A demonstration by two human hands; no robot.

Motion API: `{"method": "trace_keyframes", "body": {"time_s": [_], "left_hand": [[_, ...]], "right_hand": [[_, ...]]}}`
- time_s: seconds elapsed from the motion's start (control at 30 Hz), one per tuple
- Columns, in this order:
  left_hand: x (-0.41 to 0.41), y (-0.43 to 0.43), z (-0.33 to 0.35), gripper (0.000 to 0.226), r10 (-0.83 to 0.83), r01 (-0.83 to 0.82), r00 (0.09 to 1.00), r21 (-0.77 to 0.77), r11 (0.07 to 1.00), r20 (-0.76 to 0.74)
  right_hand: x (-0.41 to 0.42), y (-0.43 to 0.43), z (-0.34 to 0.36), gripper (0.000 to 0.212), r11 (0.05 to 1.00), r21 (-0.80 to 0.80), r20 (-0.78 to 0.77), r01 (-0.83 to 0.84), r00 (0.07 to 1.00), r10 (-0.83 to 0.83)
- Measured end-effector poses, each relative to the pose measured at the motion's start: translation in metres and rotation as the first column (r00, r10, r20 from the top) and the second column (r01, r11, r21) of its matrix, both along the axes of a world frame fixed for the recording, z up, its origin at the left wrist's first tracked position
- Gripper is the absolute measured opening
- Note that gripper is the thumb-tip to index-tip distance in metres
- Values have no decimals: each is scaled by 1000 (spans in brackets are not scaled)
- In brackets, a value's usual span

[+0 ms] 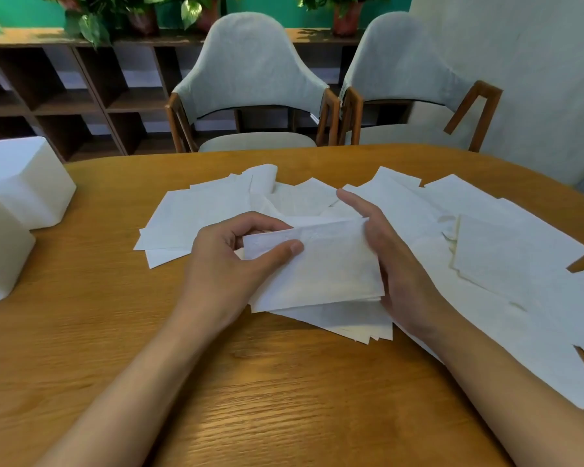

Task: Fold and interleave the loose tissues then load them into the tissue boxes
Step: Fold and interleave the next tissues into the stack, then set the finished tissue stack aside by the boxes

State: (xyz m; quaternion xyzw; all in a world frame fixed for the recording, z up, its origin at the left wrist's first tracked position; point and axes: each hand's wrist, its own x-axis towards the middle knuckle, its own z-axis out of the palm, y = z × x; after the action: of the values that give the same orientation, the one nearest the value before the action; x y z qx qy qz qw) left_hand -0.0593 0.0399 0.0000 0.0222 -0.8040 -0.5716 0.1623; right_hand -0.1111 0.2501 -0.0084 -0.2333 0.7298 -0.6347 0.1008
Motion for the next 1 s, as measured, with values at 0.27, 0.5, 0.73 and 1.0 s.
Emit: {"method": "trace_keyframes", "body": {"time_s": [0.27,0.5,0.73,1.0], "left_hand": [[1,1,-1,18,90,-96,993,-71,993,-80],[1,1,-6,31,94,-107,989,-113,988,-114],[-1,2,-1,55,-64,35,991,230,973,121],[-2,2,-7,54,-103,71,989,263,962,108]], "right_hand": [[5,-3,0,64,997,55,-122,58,991,-51],[7,-2,1,64,998,11,-141,55,989,-53],[3,3,2,69,966,-254,90,54,995,-32],[2,1,1,68,1000,-15,-55,-10,998,9]]}}
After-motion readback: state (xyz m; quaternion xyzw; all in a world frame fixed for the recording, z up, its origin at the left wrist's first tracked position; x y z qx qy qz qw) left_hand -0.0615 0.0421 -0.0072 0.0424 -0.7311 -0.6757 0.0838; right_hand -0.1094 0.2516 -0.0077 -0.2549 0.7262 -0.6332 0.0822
